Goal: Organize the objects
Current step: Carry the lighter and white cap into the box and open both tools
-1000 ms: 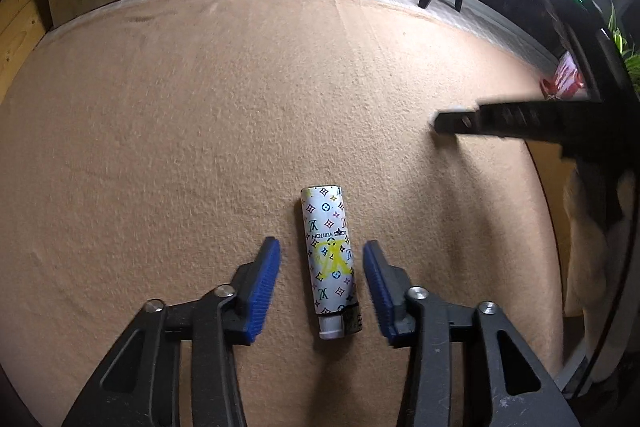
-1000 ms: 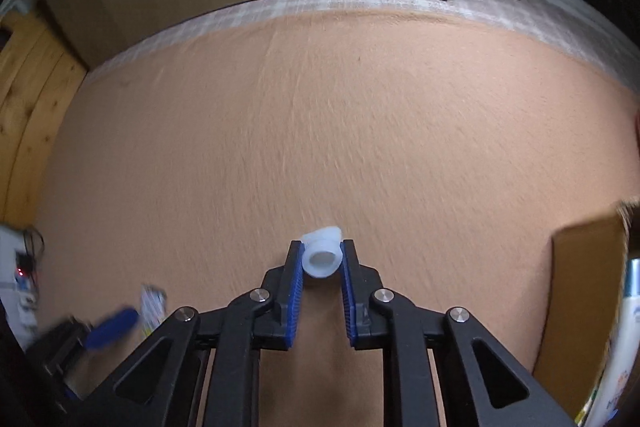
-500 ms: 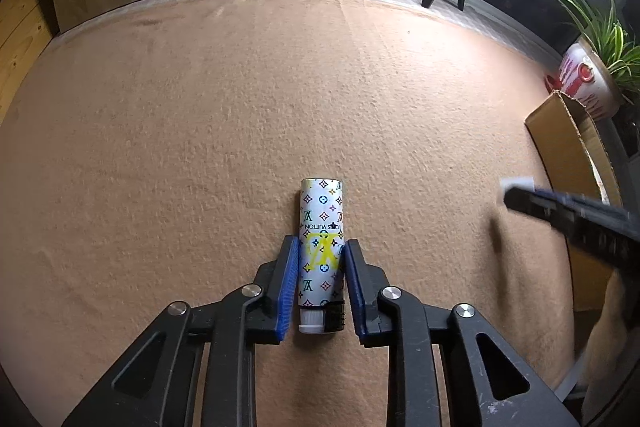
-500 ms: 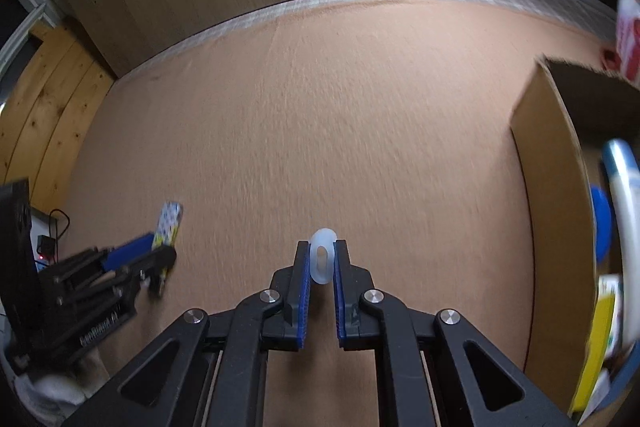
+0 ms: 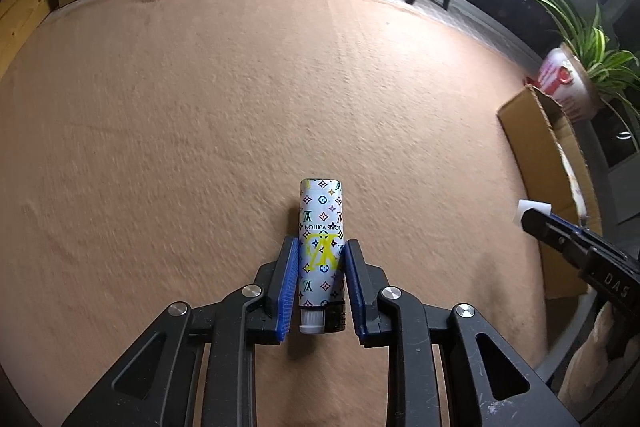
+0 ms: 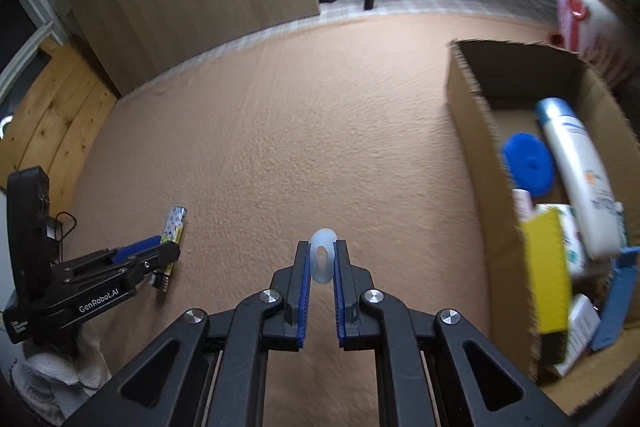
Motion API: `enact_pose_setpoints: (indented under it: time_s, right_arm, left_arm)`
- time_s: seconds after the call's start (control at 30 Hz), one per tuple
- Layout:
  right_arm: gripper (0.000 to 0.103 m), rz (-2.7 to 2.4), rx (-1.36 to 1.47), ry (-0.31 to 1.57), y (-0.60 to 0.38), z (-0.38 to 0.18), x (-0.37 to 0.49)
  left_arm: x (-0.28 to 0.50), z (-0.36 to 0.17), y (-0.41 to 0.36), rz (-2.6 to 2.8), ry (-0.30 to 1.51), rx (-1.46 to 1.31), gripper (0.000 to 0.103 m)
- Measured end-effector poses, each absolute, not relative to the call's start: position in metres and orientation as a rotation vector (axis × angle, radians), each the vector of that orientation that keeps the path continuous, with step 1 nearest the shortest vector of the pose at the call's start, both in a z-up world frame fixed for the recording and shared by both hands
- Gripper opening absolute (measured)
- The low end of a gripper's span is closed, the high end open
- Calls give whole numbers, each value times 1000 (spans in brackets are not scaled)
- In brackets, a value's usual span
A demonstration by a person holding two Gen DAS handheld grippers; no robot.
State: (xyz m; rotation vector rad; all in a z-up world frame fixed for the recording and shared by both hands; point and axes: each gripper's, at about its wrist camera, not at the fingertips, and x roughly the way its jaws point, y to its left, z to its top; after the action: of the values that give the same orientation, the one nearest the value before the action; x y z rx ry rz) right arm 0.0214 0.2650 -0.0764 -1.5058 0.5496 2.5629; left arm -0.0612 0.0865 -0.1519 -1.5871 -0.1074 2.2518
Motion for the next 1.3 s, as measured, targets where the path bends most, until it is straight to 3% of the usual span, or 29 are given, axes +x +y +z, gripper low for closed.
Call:
enact_pose_setpoints:
  time_s: [0.27, 0.77, 1.3]
  right_arm:
    - [9, 2561, -1385, 580, 293, -47, 67]
    - [9, 2477, -1184, 541, 363, -13, 140]
    - [10, 2435, -1184, 542, 412, -24, 146]
  left_arm:
    - [-44, -119, 120, 2209, -93, -1492, 25]
    - [-41, -64, 255, 2108, 55, -1289, 25]
    - [-70, -66, 369, 2095, 161, -1227, 25]
